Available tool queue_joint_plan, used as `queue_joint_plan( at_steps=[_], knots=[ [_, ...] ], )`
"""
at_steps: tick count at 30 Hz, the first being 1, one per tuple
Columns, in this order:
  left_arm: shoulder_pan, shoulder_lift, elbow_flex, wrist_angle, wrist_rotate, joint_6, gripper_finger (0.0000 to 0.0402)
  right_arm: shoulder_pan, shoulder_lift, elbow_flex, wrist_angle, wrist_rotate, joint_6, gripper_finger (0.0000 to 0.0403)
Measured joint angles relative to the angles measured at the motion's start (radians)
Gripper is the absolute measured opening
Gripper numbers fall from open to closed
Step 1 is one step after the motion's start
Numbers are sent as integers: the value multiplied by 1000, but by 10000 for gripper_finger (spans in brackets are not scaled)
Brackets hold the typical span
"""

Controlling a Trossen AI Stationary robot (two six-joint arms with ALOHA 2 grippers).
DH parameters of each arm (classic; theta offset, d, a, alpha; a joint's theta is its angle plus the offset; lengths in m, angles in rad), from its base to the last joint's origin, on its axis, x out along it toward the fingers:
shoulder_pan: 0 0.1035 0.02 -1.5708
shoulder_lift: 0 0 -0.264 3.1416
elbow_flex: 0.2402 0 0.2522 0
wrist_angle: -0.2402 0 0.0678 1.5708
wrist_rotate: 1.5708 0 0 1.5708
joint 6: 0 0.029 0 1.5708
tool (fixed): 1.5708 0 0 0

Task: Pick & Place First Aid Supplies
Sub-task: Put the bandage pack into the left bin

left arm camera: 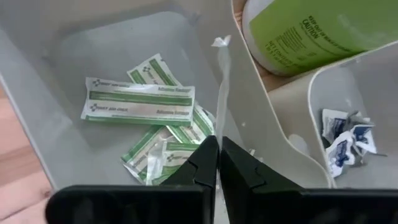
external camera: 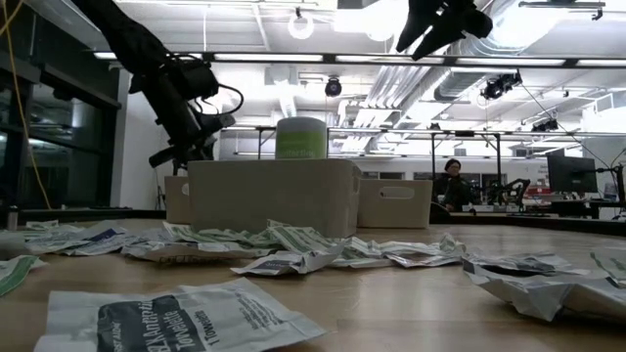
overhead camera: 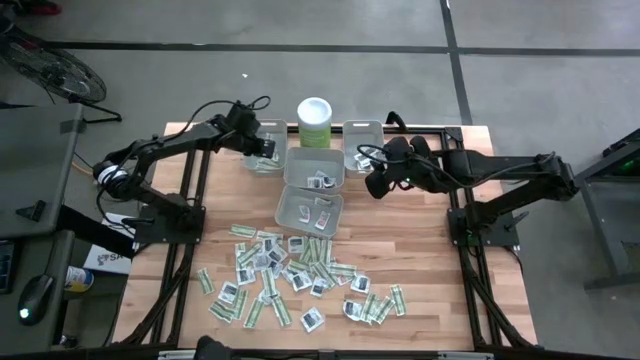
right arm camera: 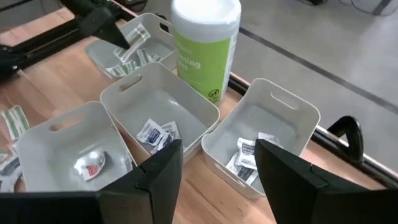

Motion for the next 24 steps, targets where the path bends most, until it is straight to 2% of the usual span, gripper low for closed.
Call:
queue_joint_plan(
  at_steps=[10,14,21,24],
  knots=[
    [3,0,0,15,-21,112,95,-4,0,0,-59,-32,101,195],
    [3,-11,0,16,-21,170,111,-4,0,0,-99,-117,117,195],
    [2,-76,0,17,31,242,112,1,0,0,-238,-336,125,195],
    [2,-111,0,20,53,255,112,25,0,0,-300,-382,88,195]
  ],
)
